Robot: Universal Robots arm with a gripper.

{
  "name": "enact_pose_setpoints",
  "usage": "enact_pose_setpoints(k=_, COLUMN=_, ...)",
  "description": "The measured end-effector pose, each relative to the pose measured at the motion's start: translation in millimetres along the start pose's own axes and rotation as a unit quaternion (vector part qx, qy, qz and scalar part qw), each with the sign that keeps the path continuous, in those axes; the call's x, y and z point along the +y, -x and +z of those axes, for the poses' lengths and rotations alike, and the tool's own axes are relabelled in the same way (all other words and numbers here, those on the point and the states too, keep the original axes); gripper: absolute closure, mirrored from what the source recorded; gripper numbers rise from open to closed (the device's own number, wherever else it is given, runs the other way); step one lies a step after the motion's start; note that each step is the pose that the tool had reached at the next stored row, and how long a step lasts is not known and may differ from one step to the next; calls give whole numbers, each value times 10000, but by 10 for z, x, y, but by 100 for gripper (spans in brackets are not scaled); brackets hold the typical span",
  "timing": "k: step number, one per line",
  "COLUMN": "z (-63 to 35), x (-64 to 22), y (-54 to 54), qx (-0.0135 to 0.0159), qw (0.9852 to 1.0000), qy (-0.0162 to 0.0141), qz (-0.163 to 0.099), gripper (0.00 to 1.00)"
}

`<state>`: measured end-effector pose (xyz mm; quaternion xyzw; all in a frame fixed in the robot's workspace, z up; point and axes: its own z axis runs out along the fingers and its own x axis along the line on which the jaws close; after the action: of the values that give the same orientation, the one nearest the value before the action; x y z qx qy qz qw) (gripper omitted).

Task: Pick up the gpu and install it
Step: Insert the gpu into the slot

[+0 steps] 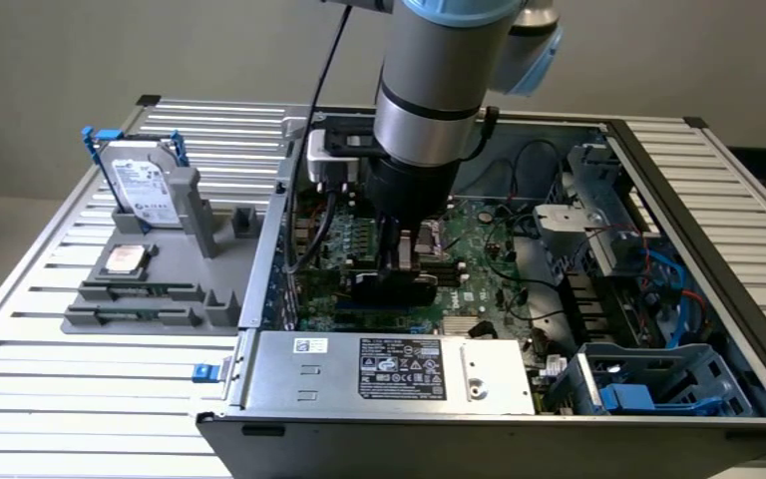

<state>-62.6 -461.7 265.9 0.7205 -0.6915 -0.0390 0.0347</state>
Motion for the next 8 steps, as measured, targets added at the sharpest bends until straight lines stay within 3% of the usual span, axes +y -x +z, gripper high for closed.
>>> enact_pose_setpoints(k=8, z=9, x=-1, y=0, qx=33, qw=10000, qy=-44, qz=3, gripper=65)
